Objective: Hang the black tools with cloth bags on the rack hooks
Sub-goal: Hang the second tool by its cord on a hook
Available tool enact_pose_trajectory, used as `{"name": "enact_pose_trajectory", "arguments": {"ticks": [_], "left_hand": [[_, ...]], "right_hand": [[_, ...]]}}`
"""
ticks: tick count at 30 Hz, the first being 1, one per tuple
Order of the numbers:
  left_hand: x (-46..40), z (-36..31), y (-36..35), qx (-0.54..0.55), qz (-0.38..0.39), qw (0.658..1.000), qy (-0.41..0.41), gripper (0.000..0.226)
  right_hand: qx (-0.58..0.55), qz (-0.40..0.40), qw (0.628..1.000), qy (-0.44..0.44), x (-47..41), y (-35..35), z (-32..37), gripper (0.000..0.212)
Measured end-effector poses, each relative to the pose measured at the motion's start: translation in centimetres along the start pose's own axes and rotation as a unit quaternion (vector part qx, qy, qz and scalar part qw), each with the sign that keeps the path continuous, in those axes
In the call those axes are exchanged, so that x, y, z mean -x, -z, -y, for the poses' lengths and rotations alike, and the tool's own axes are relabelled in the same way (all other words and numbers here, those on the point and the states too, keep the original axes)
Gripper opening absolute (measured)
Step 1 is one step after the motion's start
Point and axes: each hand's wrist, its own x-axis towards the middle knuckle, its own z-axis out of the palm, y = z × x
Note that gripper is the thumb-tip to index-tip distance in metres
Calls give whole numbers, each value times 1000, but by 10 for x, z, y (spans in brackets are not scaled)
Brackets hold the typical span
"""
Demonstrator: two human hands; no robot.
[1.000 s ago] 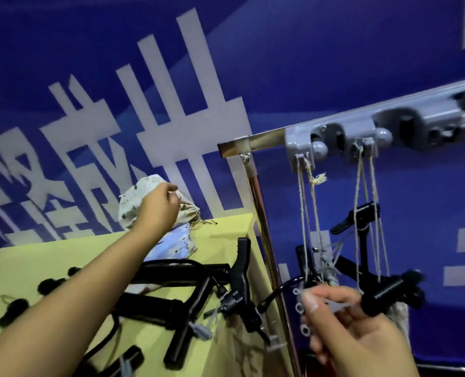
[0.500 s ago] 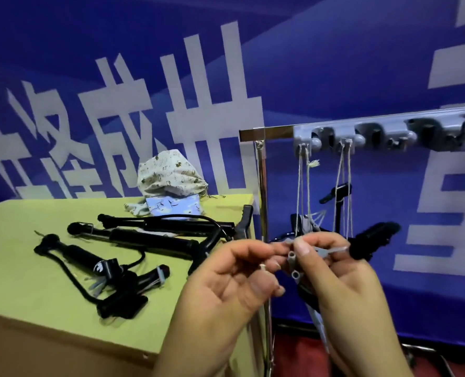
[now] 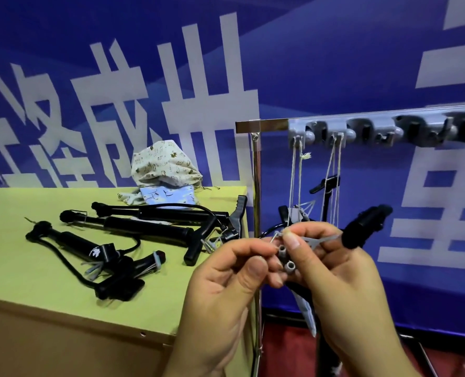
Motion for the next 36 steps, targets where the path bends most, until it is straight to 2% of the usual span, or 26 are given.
{"name": "enact_pose_trajectory", "arguments": {"ticks": [10, 15, 19, 29, 32, 36], "left_hand": [[-2, 1, 2, -51, -17, 999, -11, 31], [-6, 6, 3, -61, -44, 997, -13, 44], [-7, 7, 5, -80, -27, 996, -26, 36], [-5, 10, 4, -89, -25, 995, -32, 21], [-5, 12, 6, -84, -23, 996, -34, 32], [-6, 13, 8, -85, -5, 995, -54, 29]], "right_hand": [[37, 30, 999, 26, -2, -1, -10, 5], [19, 44, 998, 32, -1, 0, -11, 2], [48, 72, 995, 44, -3, 4, -7, 5], [18, 105, 994, 33, -5, 7, -9, 3], [18, 114, 992, 47, -4, 7, -10, 7], [38, 127, 990, 49, -4, 10, -11, 11]]}}
